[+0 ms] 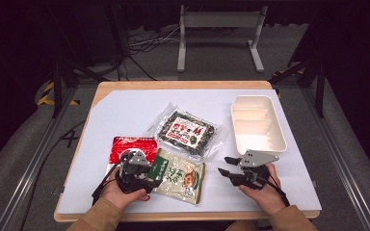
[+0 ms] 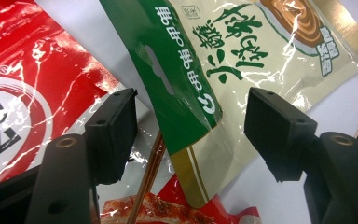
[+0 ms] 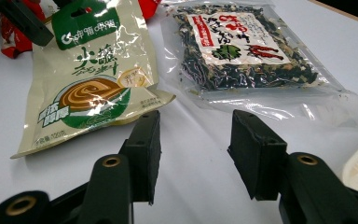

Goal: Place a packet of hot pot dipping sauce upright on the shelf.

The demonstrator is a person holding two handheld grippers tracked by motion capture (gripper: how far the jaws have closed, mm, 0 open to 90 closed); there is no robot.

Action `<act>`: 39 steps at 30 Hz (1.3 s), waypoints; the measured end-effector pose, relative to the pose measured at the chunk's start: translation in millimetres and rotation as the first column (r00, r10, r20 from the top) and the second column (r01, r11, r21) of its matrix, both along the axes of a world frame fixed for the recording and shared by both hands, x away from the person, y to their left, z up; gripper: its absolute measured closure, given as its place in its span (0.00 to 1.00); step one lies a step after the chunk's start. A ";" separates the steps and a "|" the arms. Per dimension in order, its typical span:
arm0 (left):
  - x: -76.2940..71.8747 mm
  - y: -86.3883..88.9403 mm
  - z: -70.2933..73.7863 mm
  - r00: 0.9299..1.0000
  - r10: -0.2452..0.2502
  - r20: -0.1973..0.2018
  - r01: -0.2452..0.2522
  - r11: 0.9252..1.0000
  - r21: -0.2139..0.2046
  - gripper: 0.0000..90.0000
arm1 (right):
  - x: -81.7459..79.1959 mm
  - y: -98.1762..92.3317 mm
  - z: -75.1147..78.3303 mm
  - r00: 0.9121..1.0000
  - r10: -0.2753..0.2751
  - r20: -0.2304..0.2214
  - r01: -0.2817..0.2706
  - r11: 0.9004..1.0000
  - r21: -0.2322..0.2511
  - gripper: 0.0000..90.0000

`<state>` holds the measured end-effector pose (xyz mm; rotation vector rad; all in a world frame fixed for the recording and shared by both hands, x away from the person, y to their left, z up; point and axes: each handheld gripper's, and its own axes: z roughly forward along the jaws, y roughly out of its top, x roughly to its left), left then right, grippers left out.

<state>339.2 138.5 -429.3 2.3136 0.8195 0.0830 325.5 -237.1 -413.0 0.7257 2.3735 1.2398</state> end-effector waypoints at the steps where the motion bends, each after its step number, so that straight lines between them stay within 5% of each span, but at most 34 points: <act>1: -0.6 -0.9 -0.3 1.000 -0.001 0.004 0.001 1.000 0.000 0.39 | -0.1 0.2 0.0 1.000 0.000 0.000 0.000 1.000 0.000 0.58; 7: -2.0 -3.1 -0.8 1.000 -0.017 -0.001 0.017 1.000 0.008 0.41 | -0.9 2.4 -0.4 1.000 0.005 0.004 -0.005 1.000 -0.009 0.58; 12: -4.2 -5.7 -1.6 0.999 -0.040 0.027 0.039 0.999 0.037 0.53 | -0.9 2.9 -0.7 1.000 0.006 0.005 -0.006 1.000 -0.013 0.57; 17: -2.6 -1.8 -1.3 0.999 -0.032 0.010 0.032 0.999 0.017 0.65 | -1.2 4.0 -1.0 1.000 0.009 0.012 -0.009 1.000 -0.018 0.57; 21: -5.1 -2.6 -0.3 0.997 -0.060 0.045 0.061 0.998 -0.022 0.77 | -1.2 4.2 -1.2 1.000 0.010 0.015 -0.009 1.000 -0.020 0.57; 27: -6.5 -7.7 -0.8 0.995 -0.085 0.051 0.086 0.996 -0.018 0.89 | -1.2 5.0 -1.5 1.000 0.012 0.015 -0.012 1.000 -0.021 0.57; 34: -7.2 -8.9 -0.4 0.998 -0.056 0.026 0.057 0.998 -0.027 0.96 | -1.3 5.3 -1.6 1.000 0.016 0.013 -0.015 1.000 -0.020 0.57; 39: -6.2 -5.0 4.0 0.999 -0.043 0.015 0.044 0.995 -0.085 0.99 | -1.3 5.2 -1.4 1.000 0.018 0.010 -0.018 1.000 -0.016 0.57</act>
